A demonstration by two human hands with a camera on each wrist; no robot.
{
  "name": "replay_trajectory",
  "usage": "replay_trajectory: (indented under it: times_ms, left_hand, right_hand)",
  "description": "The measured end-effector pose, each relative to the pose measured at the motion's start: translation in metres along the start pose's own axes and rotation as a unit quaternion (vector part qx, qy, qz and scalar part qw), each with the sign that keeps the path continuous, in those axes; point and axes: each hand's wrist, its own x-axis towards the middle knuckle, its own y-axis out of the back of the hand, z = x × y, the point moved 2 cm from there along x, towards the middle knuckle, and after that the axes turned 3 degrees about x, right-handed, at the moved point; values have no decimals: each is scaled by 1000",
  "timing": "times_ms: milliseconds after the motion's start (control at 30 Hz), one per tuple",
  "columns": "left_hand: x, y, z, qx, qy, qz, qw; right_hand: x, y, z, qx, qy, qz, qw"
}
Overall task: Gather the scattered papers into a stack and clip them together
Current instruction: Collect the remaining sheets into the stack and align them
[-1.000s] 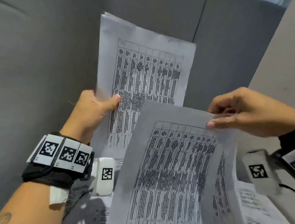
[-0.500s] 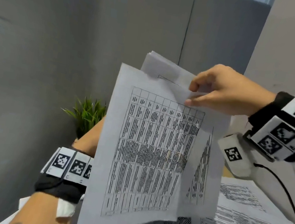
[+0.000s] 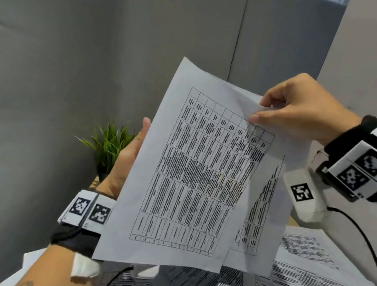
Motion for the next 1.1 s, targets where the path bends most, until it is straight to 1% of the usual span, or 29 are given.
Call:
replay_trajectory:
  times_ms: [33,100,133,167,200,267,333,500,567,600,633,667,700,733,767,800,833,867,900,933,967,1000,1067,1100]
  left_hand:
    - [-5,-4,3,-48,28,-14,998]
    - [-9,-7,1,-85,85,-61,991]
    - [-8,-2,1,-51,75,-37,995]
    - [-9,1,2,35,69,2,997]
    - [-6,4,0,98,85,-2,992]
    - [-1,7,-6,167,95,5,981]
    - [0,10,-8,200,82,49,975]
    - [-3,10,-4,244,92,39,965]
    - [-1,10,-5,244,79,65,965]
    - [-1,10,-6,240,70,79,965]
    - [0,9,-7,235,61,93,966]
    - [1,9,-9,229,52,107,966]
    - [2,9,-10,219,43,124,967]
    - [2,10,-11,208,36,143,967]
    - [2,10,-12,197,29,163,966]
    - [3,11,-13,186,23,182,965]
    - [4,13,-14,171,19,200,965]
    - [4,13,-14,150,16,218,964]
    - [5,13,-14,129,14,232,964]
    - [5,14,-15,111,12,237,965]
    - [5,14,-14,100,12,234,967]
    - [5,14,-14,96,13,226,969]
    - [4,14,-12,100,19,200,975]
    - [3,15,-12,107,24,187,976]
  right_hand:
    - [0,0,2,5,-7,0,1000]
    - [0,-1,5,21,-19,-1,1000]
    - [-1,-2,5,29,-24,-4,999]
    - [-3,-3,6,36,-26,-8,999]
    - [-4,-4,5,40,-25,-13,999]
    - [-8,-5,2,39,-15,-20,999]
    - [-10,-6,-3,38,-1,-27,999]
    - [-17,-7,-6,36,26,-53,998]
    - [-19,-9,-3,27,37,-52,998]
    - [-21,-11,1,27,42,-40,998]
    - [-23,-13,7,30,45,-13,998]
    - [-26,-15,14,43,47,32,997]
    - [-30,-18,24,69,39,91,993]
    - [-36,-23,33,126,21,149,981]
    - [-43,-30,42,205,-11,191,960]
    - [-50,-40,50,309,-50,202,928]
    - [-57,-54,57,417,-91,175,887]
    - [-64,-70,64,497,-124,122,850]
    - [-70,-85,69,534,-134,59,833]
    - [-75,-97,71,547,-129,3,827]
    - [-78,-107,73,551,-119,-27,826]
    - [-79,-115,74,561,-113,-27,820]
    - [-78,-124,73,606,-125,7,786]
    - [-76,-126,73,620,-128,32,773]
